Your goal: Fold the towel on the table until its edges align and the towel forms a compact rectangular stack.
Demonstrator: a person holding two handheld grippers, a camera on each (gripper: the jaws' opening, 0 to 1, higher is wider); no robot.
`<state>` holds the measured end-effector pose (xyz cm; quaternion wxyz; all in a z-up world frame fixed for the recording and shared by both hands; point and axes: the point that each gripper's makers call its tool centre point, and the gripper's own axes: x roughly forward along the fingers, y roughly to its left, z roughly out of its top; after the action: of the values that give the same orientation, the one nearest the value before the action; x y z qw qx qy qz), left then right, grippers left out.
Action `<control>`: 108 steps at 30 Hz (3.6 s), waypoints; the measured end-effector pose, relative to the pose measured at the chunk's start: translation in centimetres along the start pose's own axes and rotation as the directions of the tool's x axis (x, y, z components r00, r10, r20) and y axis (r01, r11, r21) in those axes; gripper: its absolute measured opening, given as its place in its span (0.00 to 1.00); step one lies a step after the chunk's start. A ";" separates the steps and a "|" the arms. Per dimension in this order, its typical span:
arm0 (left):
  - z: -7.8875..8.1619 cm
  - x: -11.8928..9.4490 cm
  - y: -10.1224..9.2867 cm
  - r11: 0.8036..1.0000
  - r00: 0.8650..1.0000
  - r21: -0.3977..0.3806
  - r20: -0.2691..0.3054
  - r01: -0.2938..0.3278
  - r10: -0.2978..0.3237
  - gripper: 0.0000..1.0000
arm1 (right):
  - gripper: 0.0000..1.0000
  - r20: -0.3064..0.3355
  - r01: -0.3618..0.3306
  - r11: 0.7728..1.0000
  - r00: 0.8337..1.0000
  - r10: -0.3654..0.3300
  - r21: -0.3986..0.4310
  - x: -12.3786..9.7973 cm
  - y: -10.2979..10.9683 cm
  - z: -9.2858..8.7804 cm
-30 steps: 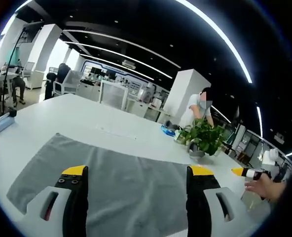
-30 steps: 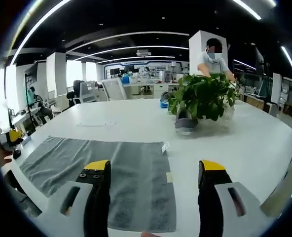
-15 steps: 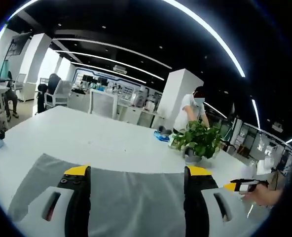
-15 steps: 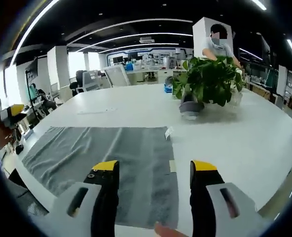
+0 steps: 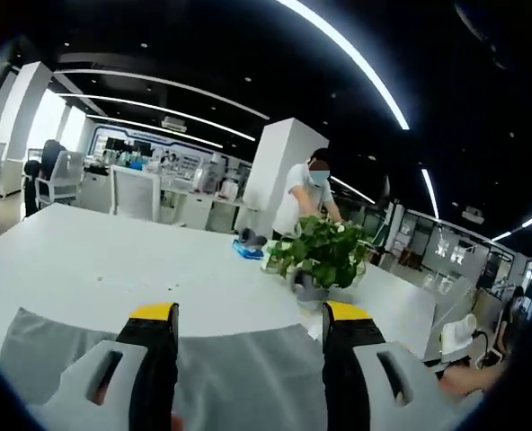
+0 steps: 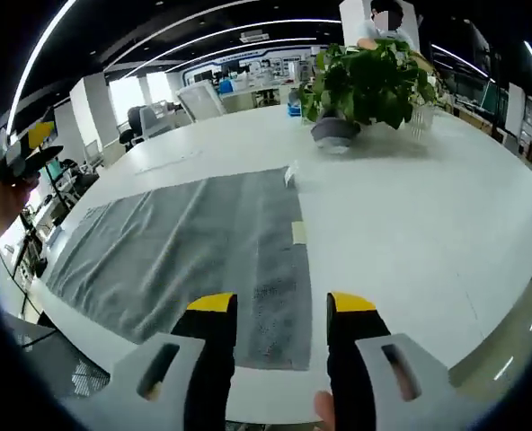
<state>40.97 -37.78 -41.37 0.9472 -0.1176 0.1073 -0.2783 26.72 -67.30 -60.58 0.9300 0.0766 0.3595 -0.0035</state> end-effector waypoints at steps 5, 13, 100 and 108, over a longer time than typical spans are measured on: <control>-0.1 2.4 -2.0 0.999 0.998 -0.005 -0.027 0.053 -0.053 0.64 | 0.35 -0.029 -0.001 0.999 1.000 0.003 0.043 0.0 -0.7 -1.7; -1.0 5.9 -4.5 0.989 0.988 0.040 -0.063 0.146 -0.143 0.64 | 0.31 -0.082 -0.004 0.998 0.997 0.008 0.056 0.5 -0.9 -3.4; -20.2 31.0 -13.1 0.930 0.881 0.101 -0.369 0.354 -0.296 0.43 | 0.00 -0.046 0.006 1.000 0.999 -0.006 0.005 2.0 -2.0 -5.1; -22.5 31.8 -12.5 0.938 0.879 0.115 -0.400 0.328 -0.258 0.41 | 0.00 -0.032 -0.003 1.000 0.999 0.004 0.011 2.0 -2.0 -5.0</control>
<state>54.75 -69.21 -63.56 0.8617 0.0091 0.2438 -0.4449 24.74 -68.45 -65.92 0.9236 0.0825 0.3744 -0.0026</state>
